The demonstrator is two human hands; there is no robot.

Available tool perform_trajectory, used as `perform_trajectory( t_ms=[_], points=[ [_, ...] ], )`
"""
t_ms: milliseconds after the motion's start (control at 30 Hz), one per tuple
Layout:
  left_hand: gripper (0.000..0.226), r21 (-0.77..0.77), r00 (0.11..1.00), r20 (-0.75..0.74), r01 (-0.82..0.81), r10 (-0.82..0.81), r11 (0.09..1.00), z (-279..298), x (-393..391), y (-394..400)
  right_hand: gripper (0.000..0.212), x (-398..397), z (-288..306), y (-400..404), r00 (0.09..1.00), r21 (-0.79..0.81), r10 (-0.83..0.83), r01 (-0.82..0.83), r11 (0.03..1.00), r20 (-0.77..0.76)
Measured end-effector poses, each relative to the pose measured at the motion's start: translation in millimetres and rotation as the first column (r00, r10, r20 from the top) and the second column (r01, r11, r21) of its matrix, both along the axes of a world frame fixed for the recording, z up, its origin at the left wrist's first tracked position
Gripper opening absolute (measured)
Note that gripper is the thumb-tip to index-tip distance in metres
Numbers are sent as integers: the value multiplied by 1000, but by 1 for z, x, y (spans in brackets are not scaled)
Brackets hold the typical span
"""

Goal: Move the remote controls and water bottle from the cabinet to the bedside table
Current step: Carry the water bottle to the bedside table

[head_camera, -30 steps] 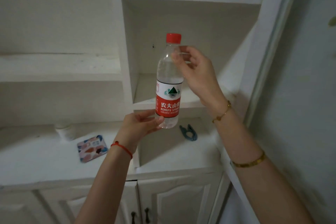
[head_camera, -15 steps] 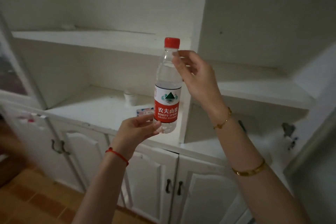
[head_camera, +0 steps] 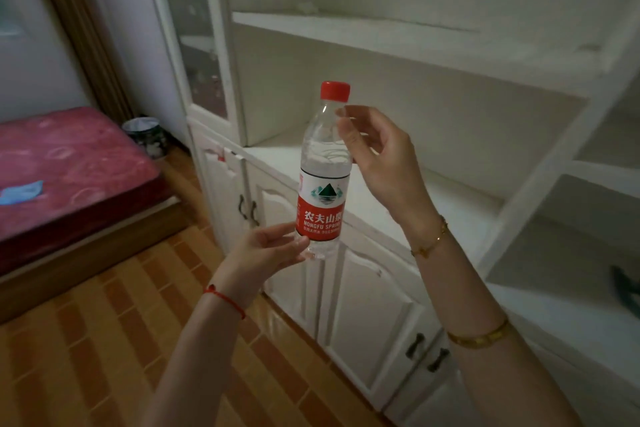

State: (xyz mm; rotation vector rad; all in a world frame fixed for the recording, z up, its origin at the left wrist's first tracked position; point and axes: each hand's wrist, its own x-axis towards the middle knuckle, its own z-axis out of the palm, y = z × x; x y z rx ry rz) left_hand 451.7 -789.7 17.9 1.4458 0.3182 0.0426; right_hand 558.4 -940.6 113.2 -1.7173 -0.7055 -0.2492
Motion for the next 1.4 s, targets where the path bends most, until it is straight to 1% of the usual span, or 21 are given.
perform_trajectory(
  t_ms=[133,200,300,367,467,500,600,667,800,867,967,1100,1233,1400],
  points=[
    [66,11,989,-42,-144,145,989,-11,-28,61,31,-7,-15,77,990,5,137,-137,991,-40],
    [62,25,973,-49,-224,225,974,-17,-44,98,27,-14,-20,122,973,9,225,-224,974,-59],
    [66,42,960,-62,-272,275,961,-17,-62,128,31,-22,-23,164,953,29,296,-295,955,-56],
    [62,48,937,-67,-339,342,940,-19,-81,159,30,-32,-27,208,933,27,357,-356,934,-46],
    [49,65,896,-95,-428,433,901,-23,-110,200,26,-52,-32,264,891,26,450,-449,893,-53],
    [49,66,881,-102,-458,462,887,-25,-120,211,25,-59,-35,280,873,27,484,-484,875,-58],
    [52,48,825,-129,-549,550,835,-32,-147,238,29,-77,-45,325,819,5,569,-570,821,-75],
    [45,28,785,-148,-605,602,796,-36,-164,254,34,-88,-52,355,787,-18,612,-615,788,-81],
    [40,16,697,-188,-702,692,712,-47,-191,286,31,-109,-68,412,701,-25,704,-710,703,-110],
    [35,17,655,-210,-740,726,673,-51,-202,301,31,-117,-77,438,666,-32,735,-743,668,-127],
    [38,23,599,-242,-783,763,622,-61,-214,333,32,-128,-89,485,605,-42,779,-794,607,-164],
    [29,-1,520,-249,-844,817,536,-67,-222,383,32,-135,-102,556,529,-39,830,-846,531,-175],
    [43,12,442,-265,-887,857,461,-63,-225,444,31,-139,-97,634,437,-25,881,-897,440,-179],
    [55,12,320,-231,-943,919,331,-55,-227,522,30,-146,-88,735,330,-24,930,-943,331,-162]
  ],
)
